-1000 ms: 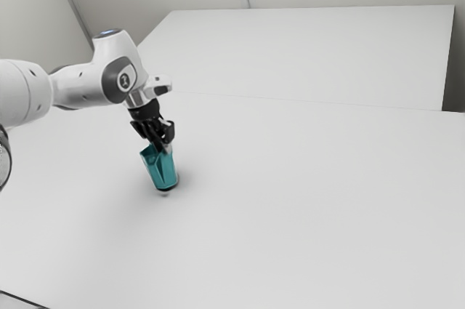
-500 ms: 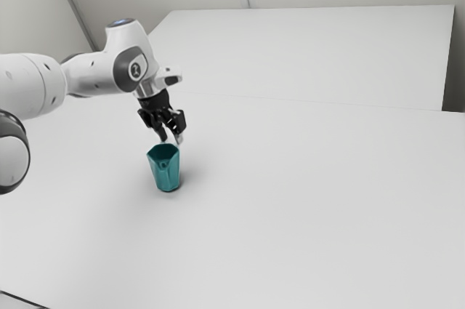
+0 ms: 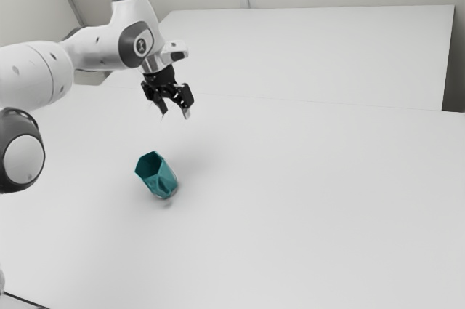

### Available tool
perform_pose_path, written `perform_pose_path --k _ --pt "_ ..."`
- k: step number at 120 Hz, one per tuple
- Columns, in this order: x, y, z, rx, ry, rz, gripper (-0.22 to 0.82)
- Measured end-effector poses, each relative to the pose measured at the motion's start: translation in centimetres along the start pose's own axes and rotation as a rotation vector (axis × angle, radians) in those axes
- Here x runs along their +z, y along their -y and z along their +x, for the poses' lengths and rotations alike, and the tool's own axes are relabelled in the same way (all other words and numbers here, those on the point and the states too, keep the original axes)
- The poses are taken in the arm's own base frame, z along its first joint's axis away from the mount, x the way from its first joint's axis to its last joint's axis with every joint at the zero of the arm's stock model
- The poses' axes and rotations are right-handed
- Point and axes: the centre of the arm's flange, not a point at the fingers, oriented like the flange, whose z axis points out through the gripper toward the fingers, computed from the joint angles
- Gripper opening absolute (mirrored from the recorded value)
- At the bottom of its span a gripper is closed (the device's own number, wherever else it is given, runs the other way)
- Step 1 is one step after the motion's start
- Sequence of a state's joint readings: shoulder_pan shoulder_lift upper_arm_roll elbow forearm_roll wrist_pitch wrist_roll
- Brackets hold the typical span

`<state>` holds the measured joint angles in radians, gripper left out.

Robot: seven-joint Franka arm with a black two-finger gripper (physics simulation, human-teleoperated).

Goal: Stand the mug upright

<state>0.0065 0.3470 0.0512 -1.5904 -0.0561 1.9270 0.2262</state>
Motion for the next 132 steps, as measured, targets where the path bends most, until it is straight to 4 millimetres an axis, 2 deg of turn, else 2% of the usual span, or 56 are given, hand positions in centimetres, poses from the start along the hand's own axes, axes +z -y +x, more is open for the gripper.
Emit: perform_pose_path --k 9,29,51,64,80,94,105,119,132 --pt "-0.7 -0.5 1.7 0.011 -0.003 0.004 0.54" --pt "-1.8 -1.3 3.9 0.027 0.007 0.005 0.57" --pt "-2.0 -1.8 3.9 0.034 0.041 0.01 0.59" --pt "-3.7 -1.7 3.0 0.028 0.046 0.01 0.6" --pt "-8.4 -1.6 1.4 0.024 -0.001 0.024 0.6" --pt "-12.4 -1.8 -1.1 0.029 -0.041 0.041 0.6" --pt "-14.7 -1.9 -3.3 0.038 -0.062 0.046 0.6" --pt "-16.8 -1.8 -5.4 0.047 -0.085 0.051 0.6" --pt "-17.3 -1.4 -6.0 0.054 -0.083 0.052 0.6"
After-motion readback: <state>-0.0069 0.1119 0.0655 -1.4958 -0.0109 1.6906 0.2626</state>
